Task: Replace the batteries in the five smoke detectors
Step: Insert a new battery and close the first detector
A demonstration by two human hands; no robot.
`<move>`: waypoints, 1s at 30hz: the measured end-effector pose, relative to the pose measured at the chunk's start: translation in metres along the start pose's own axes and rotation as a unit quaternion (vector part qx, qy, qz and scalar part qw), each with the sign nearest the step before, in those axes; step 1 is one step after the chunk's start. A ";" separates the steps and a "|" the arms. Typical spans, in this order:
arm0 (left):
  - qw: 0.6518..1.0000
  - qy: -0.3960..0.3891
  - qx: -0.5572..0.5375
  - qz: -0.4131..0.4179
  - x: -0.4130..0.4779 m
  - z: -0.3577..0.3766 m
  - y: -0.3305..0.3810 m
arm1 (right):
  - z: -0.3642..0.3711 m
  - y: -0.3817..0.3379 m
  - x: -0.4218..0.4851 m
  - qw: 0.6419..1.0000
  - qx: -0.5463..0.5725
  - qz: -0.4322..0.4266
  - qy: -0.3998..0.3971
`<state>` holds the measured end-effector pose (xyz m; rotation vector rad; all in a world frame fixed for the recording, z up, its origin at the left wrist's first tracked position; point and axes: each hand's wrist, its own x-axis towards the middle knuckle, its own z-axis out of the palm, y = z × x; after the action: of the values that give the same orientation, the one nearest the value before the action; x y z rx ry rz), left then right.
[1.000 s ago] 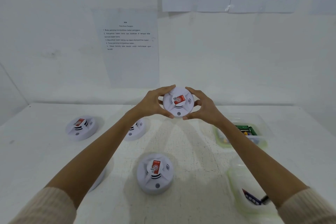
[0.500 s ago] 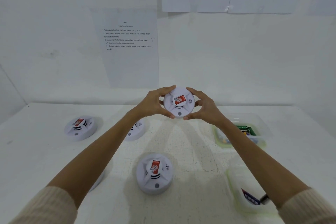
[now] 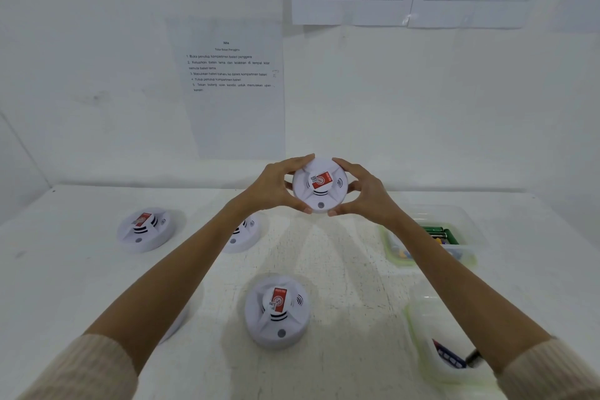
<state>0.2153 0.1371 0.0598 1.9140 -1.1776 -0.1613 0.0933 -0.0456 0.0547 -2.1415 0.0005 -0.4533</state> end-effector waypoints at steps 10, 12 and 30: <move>1.000 0.003 0.001 0.001 -0.001 0.001 0.001 | -0.001 0.001 -0.002 1.000 0.006 0.001 -0.003; 1.000 0.002 0.006 0.005 -0.001 0.001 0.001 | -0.001 0.001 -0.001 1.000 0.005 0.001 -0.002; 1.000 0.006 0.000 0.003 -0.004 0.002 0.006 | -0.003 0.001 -0.002 1.000 -0.022 -0.004 -0.006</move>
<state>0.2084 0.1377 0.0617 1.9095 -1.1757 -0.1472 0.0906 -0.0481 0.0542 -2.1890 -0.0041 -0.4479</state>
